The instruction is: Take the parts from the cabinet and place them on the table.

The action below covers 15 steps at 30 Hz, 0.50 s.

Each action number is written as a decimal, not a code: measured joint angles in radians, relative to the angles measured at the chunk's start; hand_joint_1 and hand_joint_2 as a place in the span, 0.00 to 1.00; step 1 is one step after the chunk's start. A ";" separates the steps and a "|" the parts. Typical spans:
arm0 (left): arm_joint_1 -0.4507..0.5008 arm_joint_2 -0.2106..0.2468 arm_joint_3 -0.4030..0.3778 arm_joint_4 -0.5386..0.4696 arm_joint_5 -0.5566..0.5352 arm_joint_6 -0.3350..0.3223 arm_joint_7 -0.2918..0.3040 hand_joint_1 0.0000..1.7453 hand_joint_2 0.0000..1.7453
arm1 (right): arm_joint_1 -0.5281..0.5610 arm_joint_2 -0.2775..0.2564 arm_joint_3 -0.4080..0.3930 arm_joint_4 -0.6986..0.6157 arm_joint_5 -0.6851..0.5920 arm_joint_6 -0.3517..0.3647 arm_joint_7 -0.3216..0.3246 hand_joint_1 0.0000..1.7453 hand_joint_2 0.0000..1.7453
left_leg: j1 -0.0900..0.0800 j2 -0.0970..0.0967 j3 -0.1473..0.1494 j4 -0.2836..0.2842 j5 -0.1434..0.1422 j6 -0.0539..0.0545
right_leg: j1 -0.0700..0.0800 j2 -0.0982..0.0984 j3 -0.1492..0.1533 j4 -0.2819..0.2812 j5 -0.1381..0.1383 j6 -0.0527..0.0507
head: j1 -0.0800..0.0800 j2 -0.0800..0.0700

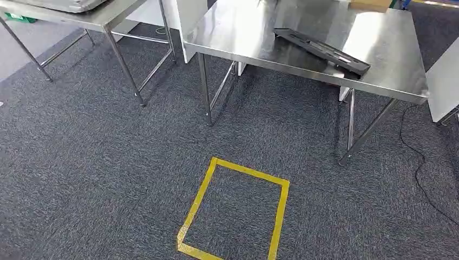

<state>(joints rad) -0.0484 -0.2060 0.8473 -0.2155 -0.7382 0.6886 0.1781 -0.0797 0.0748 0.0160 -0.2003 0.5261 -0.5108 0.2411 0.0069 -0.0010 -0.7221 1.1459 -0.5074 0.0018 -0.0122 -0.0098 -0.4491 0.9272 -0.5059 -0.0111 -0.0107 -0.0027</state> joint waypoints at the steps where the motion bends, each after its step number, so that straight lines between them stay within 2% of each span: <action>1: 0.000 0.000 0.000 0.000 -0.003 0.000 -0.004 0.00 0.00 | 0.001 0.000 0.000 0.000 0.001 0.000 0.000 0.00 0.00 | 0.001 -0.001 -0.015 0.069 -0.039 -0.005 | 0.001 -0.001 -0.009 0.001 0.008 0.000 | 0.001 0.000; 2: -0.001 0.001 -0.001 0.000 -0.004 0.000 -0.008 0.00 0.00 | 0.001 0.000 0.000 0.001 0.001 0.000 0.000 0.00 0.00 | 0.003 -0.001 -0.029 0.150 -0.064 -0.010 | 0.001 -0.003 -0.019 0.005 0.020 0.002 | 0.000 0.000; 3: 0.000 0.002 -0.002 0.000 -0.004 0.000 -0.010 0.00 0.00 | 0.001 -0.001 0.000 0.001 0.002 0.000 0.000 0.00 0.00 | 0.006 -0.001 -0.020 0.178 -0.051 -0.012 | 0.000 -0.003 -0.035 0.013 0.028 0.007 | -0.001 0.000; 4: 0.000 0.003 -0.002 0.000 -0.004 0.000 -0.010 0.00 0.00 | 0.002 -0.002 0.000 0.001 0.002 0.000 0.000 0.00 0.00 | 0.009 0.000 0.011 0.157 -0.020 -0.014 | -0.001 -0.003 -0.052 0.021 0.032 0.009 | 0.000 0.000; 5: 0.000 0.005 -0.002 0.000 -0.005 0.000 -0.010 0.00 0.00 | 0.002 -0.002 0.000 0.001 0.003 -0.001 0.000 0.00 0.00 | 0.012 0.000 0.063 0.096 0.013 -0.015 | -0.003 -0.003 -0.065 0.029 0.034 0.011 | -0.002 0.000; 6: 0.000 0.006 -0.002 0.000 -0.006 0.000 -0.010 0.00 0.00 | 0.002 -0.002 0.000 0.002 0.006 -0.003 0.003 0.00 0.00 | 0.015 0.002 0.125 0.012 0.035 -0.016 | -0.004 -0.004 -0.074 0.038 0.035 0.014 | -0.001 0.000; 7: -0.001 0.007 -0.002 0.000 -0.006 0.000 -0.012 0.00 0.00 | 0.002 -0.001 0.000 0.002 0.011 -0.007 0.007 0.00 0.00 | 0.016 0.021 0.194 -0.085 0.029 -0.017 | -0.003 -0.010 -0.080 0.048 0.036 0.015 | -0.001 0.000; 8: -0.005 0.007 -0.002 0.000 -0.005 -0.001 -0.016 0.00 0.00 | 0.004 -0.002 0.000 0.002 0.016 -0.012 0.009 0.00 0.00 | 0.005 0.038 0.227 -0.141 0.003 -0.017 | 0.006 -0.011 -0.091 0.058 0.037 0.018 | -0.005 0.000; 10: -0.006 0.007 -0.003 0.000 -0.003 -0.001 -0.024 0.00 0.00 | 0.004 -0.004 0.000 0.002 0.019 -0.018 0.010 0.00 0.00 | 0.004 0.027 0.217 -0.149 -0.004 -0.003 | 0.009 -0.020 -0.095 0.060 0.044 0.029 | -0.004 0.000; 12: -0.005 0.007 -0.003 0.000 0.003 0.000 -0.029 0.00 0.00 | 0.005 -0.005 0.000 0.002 0.019 -0.020 0.005 0.00 0.00 | 0.004 0.018 0.210 -0.156 0.011 0.021 | 0.011 -0.027 -0.099 0.060 0.051 0.043 | -0.003 0.000; 13: -0.005 0.007 -0.002 0.000 0.008 0.002 -0.030 0.00 0.00 | 0.006 -0.008 -0.001 0.002 0.017 -0.021 -0.001 0.00 0.00 | 0.006 0.017 0.205 -0.159 0.020 0.035 | 0.005 -0.017 -0.116 0.080 0.032 0.046 | -0.002 0.000; 14: -0.005 0.009 -0.002 0.000 0.008 0.002 -0.036 0.00 0.00 | 0.006 -0.009 -0.001 0.002 0.014 -0.023 -0.004 0.00 0.00 | 0.006 0.014 0.196 -0.159 0.027 0.046 | 0.006 -0.007 -0.139 0.133 -0.005 0.039 | 0.001 0.000; 15: -0.005 0.009 -0.002 0.000 0.008 0.002 -0.038 0.00 0.00 | 0.006 -0.009 -0.002 0.002 0.012 -0.023 -0.005 0.00 0.00 | 0.005 0.011 0.188 -0.158 0.032 0.050 | 0.005 -0.002 -0.165 0.195 -0.039 0.035 | 0.002 0.000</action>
<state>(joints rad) -0.0538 -0.1968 0.8454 -0.2155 -0.7298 0.6909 0.1400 -0.0739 0.0656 0.0145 -0.1987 0.5382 -0.5337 0.2365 0.0117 0.0101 -0.5341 0.9874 -0.4749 0.0519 -0.0069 -0.0122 -0.6145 1.1223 -0.5446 0.0235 -0.0092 -0.0027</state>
